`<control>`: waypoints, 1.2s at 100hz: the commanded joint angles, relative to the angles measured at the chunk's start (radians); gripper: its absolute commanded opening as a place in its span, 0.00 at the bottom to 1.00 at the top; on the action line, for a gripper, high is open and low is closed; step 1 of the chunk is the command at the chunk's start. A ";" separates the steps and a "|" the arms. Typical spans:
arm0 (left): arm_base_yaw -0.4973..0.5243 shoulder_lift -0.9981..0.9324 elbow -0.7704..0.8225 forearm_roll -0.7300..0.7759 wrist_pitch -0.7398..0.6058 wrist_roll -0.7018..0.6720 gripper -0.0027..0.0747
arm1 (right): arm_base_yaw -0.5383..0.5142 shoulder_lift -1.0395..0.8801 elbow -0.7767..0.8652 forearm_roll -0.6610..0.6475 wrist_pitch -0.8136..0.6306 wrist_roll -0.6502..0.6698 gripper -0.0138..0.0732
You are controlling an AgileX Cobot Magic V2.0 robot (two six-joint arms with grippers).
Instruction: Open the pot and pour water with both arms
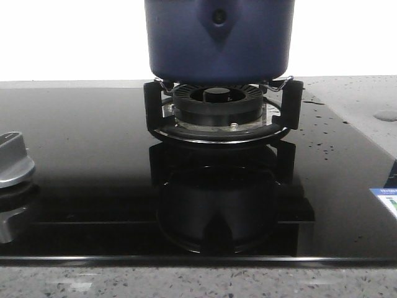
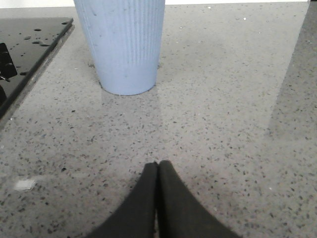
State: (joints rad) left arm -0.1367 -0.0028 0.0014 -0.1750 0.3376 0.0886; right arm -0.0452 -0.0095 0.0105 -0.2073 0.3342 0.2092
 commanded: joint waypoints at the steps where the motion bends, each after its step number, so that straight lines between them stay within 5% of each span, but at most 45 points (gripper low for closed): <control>1: 0.002 -0.031 0.046 -0.016 -0.036 -0.009 0.01 | -0.005 -0.020 0.029 -0.008 -0.016 -0.006 0.08; 93: 0.002 -0.031 0.046 -0.015 -0.038 -0.009 0.01 | -0.005 -0.020 0.029 -0.008 -0.018 -0.006 0.08; 107: 0.002 -0.031 0.046 -0.053 -0.042 -0.009 0.01 | -0.005 -0.020 0.029 0.039 -0.178 0.018 0.08; 120: 0.002 -0.031 0.046 -0.281 -0.164 -0.009 0.01 | -0.005 -0.020 0.029 0.242 -0.356 0.020 0.08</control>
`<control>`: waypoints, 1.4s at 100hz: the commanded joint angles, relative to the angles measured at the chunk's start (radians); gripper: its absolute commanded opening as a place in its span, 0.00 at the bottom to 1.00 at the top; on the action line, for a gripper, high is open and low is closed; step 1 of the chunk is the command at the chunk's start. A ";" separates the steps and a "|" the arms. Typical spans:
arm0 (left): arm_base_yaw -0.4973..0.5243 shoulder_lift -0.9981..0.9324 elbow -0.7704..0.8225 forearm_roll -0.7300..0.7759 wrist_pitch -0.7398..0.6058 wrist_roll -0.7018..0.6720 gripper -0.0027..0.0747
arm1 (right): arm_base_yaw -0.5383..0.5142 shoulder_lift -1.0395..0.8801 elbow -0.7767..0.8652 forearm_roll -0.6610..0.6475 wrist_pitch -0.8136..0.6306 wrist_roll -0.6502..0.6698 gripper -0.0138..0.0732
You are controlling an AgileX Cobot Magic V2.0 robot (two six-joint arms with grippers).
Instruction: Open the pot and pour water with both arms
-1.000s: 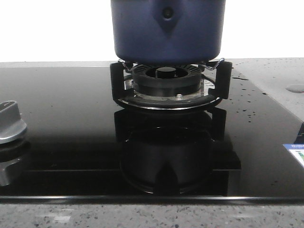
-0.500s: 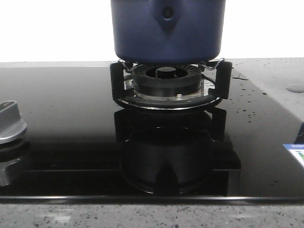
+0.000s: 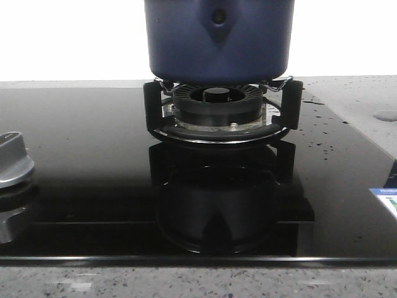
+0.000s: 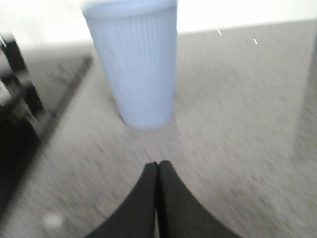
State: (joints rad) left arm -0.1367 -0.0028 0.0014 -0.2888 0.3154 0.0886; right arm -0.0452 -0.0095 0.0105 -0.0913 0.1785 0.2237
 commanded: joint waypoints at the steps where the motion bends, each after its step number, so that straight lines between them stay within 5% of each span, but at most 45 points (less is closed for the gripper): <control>1: 0.002 -0.031 0.046 -0.191 -0.153 -0.009 0.01 | -0.005 -0.020 0.029 0.138 -0.208 0.005 0.08; 11: 0.002 -0.031 0.044 -0.574 -0.268 -0.009 0.01 | -0.005 -0.020 0.029 0.242 -0.244 0.005 0.08; 28: 0.002 -0.031 0.043 -0.883 -0.350 -0.009 0.01 | -0.005 -0.020 0.002 0.297 -0.281 0.005 0.08; 46: 0.002 -0.031 0.018 -0.856 -0.300 -0.001 0.01 | -0.005 -0.018 -0.124 0.297 -0.126 0.005 0.08; 76: 0.002 0.157 -0.210 -0.565 -0.059 0.093 0.01 | -0.005 0.167 -0.408 0.297 0.338 -0.015 0.08; 91: 0.000 0.336 -0.350 -0.586 0.057 0.304 0.01 | -0.005 0.305 -0.547 0.338 0.591 -0.015 0.08; 102: 0.000 0.453 -0.440 -0.764 0.134 0.537 0.02 | -0.003 0.364 -0.624 0.383 0.707 -0.020 0.08; 122: -0.026 0.654 -0.550 -1.236 0.350 1.077 0.03 | -0.003 0.371 -0.682 0.534 0.719 -0.207 0.08; 140: -0.073 0.873 -0.714 -1.289 0.490 1.336 0.03 | -0.003 0.371 -0.693 0.564 0.710 -0.377 0.08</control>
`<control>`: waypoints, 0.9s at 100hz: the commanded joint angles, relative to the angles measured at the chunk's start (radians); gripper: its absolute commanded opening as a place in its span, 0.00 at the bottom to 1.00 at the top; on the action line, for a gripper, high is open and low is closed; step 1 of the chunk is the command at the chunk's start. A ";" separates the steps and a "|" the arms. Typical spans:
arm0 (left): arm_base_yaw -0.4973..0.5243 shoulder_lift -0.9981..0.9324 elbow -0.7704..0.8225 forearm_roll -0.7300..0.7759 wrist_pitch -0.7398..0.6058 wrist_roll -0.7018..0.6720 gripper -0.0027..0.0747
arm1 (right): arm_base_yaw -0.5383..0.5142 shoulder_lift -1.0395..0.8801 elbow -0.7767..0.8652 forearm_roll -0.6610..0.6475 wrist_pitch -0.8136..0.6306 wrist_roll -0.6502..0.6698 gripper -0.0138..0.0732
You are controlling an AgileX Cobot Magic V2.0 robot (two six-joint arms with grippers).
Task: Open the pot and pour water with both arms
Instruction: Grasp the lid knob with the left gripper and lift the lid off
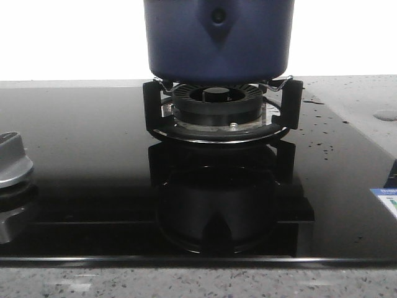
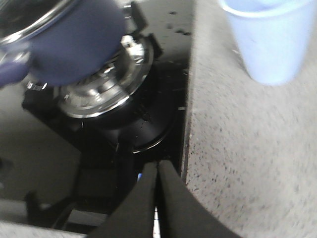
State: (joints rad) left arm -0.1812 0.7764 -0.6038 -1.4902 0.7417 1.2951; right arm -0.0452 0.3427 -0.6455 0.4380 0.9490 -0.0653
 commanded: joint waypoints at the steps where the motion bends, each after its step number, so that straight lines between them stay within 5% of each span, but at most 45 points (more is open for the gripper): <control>1: -0.031 0.110 -0.124 -0.087 0.066 0.135 0.04 | -0.003 0.019 -0.039 0.034 -0.060 -0.090 0.08; 12: -0.069 0.235 -0.243 -0.085 0.111 0.220 0.12 | -0.003 0.019 -0.047 0.034 -0.082 -0.092 0.18; 29: -0.128 0.426 -0.421 -0.083 0.131 0.281 0.53 | -0.003 0.019 -0.062 0.034 -0.117 -0.092 0.66; 41: -0.155 0.550 -0.525 -0.083 0.131 0.281 0.66 | -0.003 0.019 -0.064 0.032 -0.139 -0.106 0.89; 80: -0.185 0.821 -0.774 -0.086 0.129 0.358 0.67 | -0.003 -0.019 -0.064 0.031 -0.173 -0.134 0.91; 90: -0.185 0.853 -0.798 -0.091 0.124 0.358 0.73 | -0.003 -0.034 -0.066 0.026 -0.177 -0.134 0.91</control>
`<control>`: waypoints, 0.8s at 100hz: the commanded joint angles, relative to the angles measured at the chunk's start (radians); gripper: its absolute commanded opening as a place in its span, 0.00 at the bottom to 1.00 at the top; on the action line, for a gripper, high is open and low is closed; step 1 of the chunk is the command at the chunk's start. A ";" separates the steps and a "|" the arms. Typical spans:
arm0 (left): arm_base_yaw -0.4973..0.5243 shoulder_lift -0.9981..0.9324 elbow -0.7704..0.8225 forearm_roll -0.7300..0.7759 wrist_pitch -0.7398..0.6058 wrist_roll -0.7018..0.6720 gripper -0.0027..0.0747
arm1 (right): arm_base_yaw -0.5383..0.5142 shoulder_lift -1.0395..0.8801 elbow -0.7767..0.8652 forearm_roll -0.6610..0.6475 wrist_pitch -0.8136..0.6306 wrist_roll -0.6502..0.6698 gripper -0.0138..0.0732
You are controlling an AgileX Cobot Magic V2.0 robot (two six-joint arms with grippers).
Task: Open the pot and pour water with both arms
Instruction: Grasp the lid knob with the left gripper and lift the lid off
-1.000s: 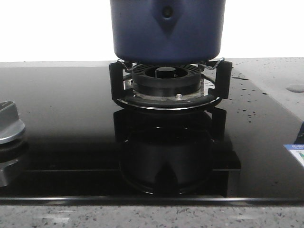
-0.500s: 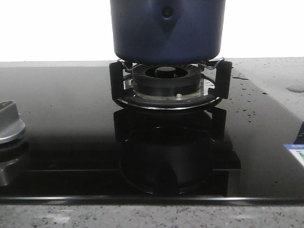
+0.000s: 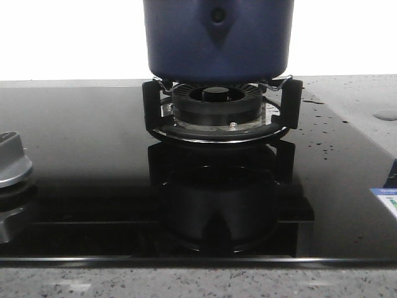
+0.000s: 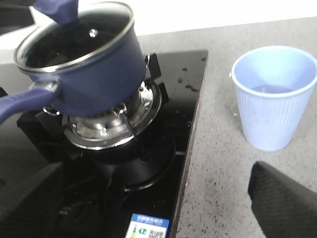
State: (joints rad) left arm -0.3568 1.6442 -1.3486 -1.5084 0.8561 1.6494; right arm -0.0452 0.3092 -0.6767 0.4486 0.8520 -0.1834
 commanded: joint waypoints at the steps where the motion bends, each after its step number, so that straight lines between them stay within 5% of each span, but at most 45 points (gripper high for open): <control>1: -0.010 -0.013 -0.053 -0.073 0.010 0.003 0.74 | -0.003 0.000 -0.035 0.015 -0.080 -0.016 0.91; 44: -0.014 0.047 -0.068 -0.243 0.085 0.003 0.76 | -0.003 -0.005 -0.035 0.013 -0.105 -0.016 0.91; 80: -0.069 0.068 -0.068 -0.241 0.035 0.021 0.76 | -0.003 -0.005 -0.035 0.013 -0.120 -0.016 0.91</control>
State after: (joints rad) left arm -0.4141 1.7577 -1.3843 -1.6872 0.8798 1.6634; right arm -0.0452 0.2949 -0.6788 0.4486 0.8199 -0.1841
